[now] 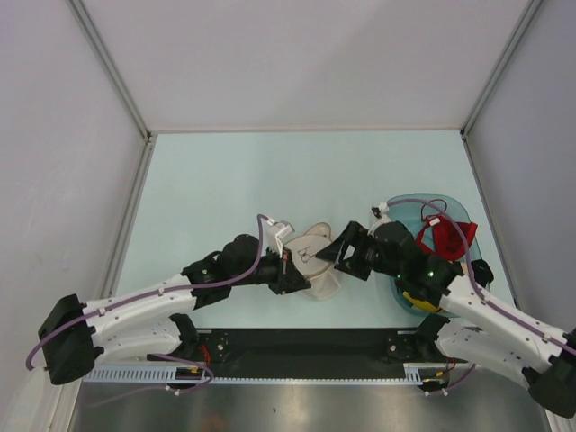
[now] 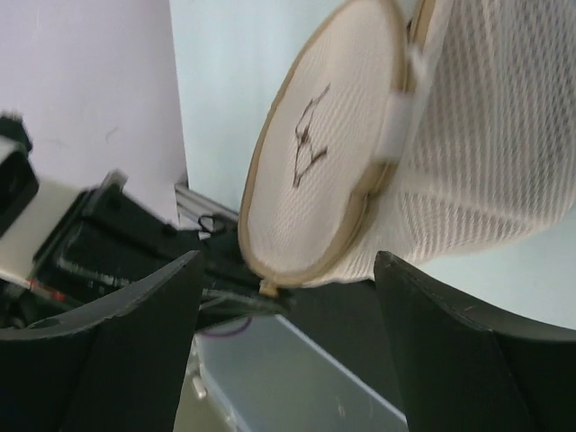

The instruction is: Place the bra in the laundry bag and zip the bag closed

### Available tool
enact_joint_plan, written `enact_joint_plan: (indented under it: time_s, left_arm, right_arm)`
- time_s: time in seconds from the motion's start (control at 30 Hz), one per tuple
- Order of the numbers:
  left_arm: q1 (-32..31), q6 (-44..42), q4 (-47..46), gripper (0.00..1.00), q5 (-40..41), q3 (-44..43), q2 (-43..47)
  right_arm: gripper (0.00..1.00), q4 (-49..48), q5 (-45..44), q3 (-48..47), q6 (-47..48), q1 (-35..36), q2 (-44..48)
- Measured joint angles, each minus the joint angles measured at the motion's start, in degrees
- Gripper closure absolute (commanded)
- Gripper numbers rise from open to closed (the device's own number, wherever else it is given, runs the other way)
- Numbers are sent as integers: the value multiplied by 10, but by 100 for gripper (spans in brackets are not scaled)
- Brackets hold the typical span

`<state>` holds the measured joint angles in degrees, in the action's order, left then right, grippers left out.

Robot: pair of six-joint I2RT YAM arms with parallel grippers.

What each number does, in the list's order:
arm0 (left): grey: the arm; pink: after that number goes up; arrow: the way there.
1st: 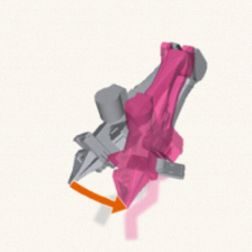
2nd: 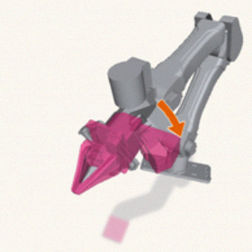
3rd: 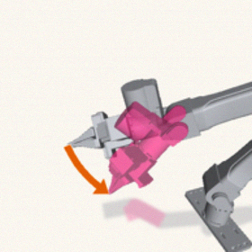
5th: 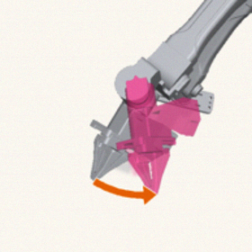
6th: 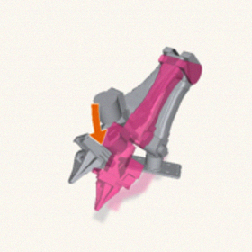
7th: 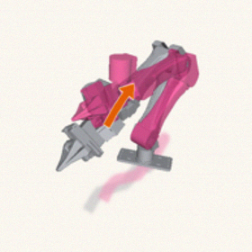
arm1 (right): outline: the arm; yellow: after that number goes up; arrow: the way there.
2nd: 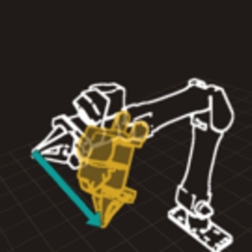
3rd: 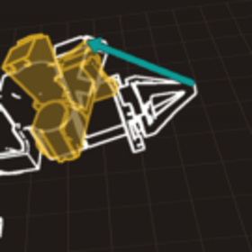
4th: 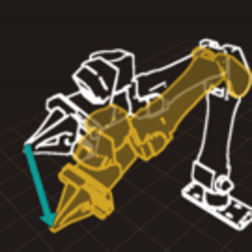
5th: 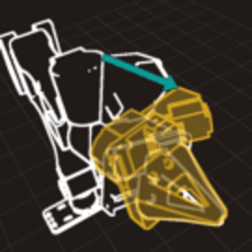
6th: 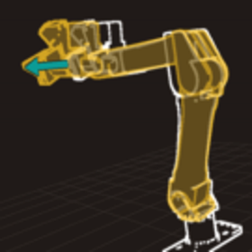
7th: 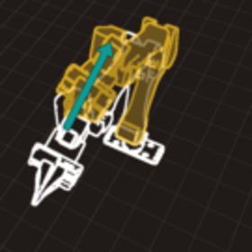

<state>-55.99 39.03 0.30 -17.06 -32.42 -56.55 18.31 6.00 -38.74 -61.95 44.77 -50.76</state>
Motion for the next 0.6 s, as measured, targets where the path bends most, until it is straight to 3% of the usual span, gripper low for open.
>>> enact_joint_plan:
  time_s: [0.17,0.4,0.6]
  left_arm:
    - [-27,2,-28,100,-7,-9,-43]
    - [-59,7,-42,100,-8,-22,-59]
    - [-73,10,-53,100,-7,-27,-76]
  right_arm:
    - [21,-1,-26,67,-57,64,76]
    - [29,-16,-62,118,-124,95,77]
    - [43,-28,-93,119,-141,95,85]
